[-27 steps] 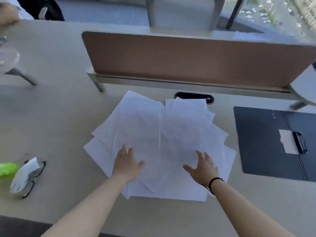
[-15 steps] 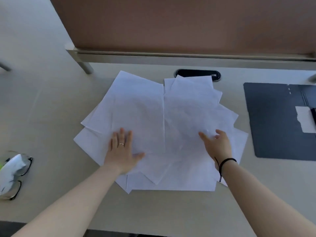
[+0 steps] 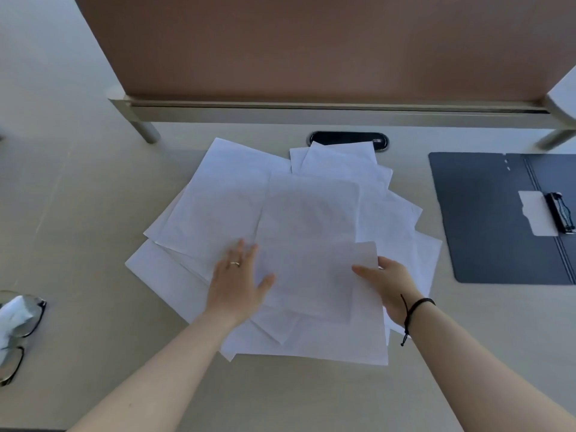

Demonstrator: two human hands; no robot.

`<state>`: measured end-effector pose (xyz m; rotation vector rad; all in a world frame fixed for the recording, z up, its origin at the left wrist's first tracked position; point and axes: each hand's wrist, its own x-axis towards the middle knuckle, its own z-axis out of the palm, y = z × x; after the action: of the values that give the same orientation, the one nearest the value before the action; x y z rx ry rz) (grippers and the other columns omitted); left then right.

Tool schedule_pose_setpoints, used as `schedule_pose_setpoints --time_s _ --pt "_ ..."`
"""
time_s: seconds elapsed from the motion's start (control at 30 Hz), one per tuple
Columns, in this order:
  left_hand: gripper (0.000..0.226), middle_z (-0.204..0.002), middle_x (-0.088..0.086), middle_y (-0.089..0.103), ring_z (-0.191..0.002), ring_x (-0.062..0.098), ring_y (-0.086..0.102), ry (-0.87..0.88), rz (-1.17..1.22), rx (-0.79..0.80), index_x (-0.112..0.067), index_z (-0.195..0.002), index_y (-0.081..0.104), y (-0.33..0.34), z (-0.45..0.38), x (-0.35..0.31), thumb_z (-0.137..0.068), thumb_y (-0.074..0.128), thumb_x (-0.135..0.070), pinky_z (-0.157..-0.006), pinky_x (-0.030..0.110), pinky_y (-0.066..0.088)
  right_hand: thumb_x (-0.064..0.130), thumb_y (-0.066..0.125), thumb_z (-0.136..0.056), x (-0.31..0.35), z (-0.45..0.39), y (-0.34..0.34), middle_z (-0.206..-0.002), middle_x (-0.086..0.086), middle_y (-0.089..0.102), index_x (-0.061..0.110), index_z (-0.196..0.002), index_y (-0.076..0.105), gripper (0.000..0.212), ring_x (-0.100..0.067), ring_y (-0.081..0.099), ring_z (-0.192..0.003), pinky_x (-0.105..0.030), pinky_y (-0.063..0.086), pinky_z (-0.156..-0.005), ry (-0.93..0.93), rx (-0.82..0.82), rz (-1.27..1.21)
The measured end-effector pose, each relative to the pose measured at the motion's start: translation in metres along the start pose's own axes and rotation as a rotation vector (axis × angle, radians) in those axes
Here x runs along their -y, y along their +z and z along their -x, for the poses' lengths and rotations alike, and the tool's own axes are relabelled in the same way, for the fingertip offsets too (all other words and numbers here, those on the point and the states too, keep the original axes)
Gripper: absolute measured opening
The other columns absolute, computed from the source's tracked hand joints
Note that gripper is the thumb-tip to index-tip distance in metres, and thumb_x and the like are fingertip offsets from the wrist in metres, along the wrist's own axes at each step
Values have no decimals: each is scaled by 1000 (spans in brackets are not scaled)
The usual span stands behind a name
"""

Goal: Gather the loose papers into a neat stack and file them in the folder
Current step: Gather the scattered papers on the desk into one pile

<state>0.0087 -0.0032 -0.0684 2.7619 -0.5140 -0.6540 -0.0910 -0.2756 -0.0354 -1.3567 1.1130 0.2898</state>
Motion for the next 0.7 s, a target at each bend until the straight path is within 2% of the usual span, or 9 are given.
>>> schedule_pose_setpoints --time_s 0.07,0.13,0.27,0.43,0.5,0.63,0.7 --pt "87 -165 12 12 -153 27 7 -135 91 -44 -17 -155 20 -11 -13 18 -86 45 -66 -121 42 16 3 67 -86 -3 2 -3 -104 -15 77 12 -101 74 18 -37 73 -97 -51 59 -86 -5 7 68" --pt "92 -166 14 7 -153 28 3 -180 69 -16 -13 -156 14 -19 -20 29 -88 50 -63 -122 43 13 2 63 -87 -7 6 -3 -102 -12 77 15 -99 74 21 -36 73 -98 -51 58 -87 9 12 97" --pt "99 -165 7 -16 -152 29 -10 -125 -41 72 -20 -157 -5 -10 -5 25 -85 33 -76 -123 45 3 6 61 -90 -17 15 4 -104 -6 77 23 -100 70 22 -30 74 -96 -50 59 -89 45 55 121" --pt "97 -165 6 -19 -152 29 -14 -55 -95 12 -25 -157 -10 9 22 10 -83 18 -82 -123 44 -4 4 57 -92 -24 17 11 -101 -4 74 17 -104 69 21 -28 71 -93 -41 60 -80 -12 -31 115" --pt "95 -166 6 -11 -153 29 -8 -31 -125 -39 -24 -158 -4 16 26 12 -84 18 -81 -123 45 -1 6 59 -93 -26 12 10 -99 -3 74 18 -99 69 16 -28 71 -95 -43 59 -87 -52 -43 133" --pt "91 -161 7 30 -148 31 23 44 -127 -159 -13 -153 30 32 28 15 -87 29 -76 -120 48 17 8 68 -90 -29 -3 7 -91 -3 75 18 -89 71 10 -28 72 -92 -46 58 -88 -139 -51 145" --pt "89 -156 6 39 -146 31 28 69 -116 -203 -11 -152 32 39 29 12 -88 29 -73 -120 48 16 8 72 -87 -30 -9 5 -89 -2 77 16 -90 73 8 -26 74 -87 -47 60 -85 -178 -46 150"
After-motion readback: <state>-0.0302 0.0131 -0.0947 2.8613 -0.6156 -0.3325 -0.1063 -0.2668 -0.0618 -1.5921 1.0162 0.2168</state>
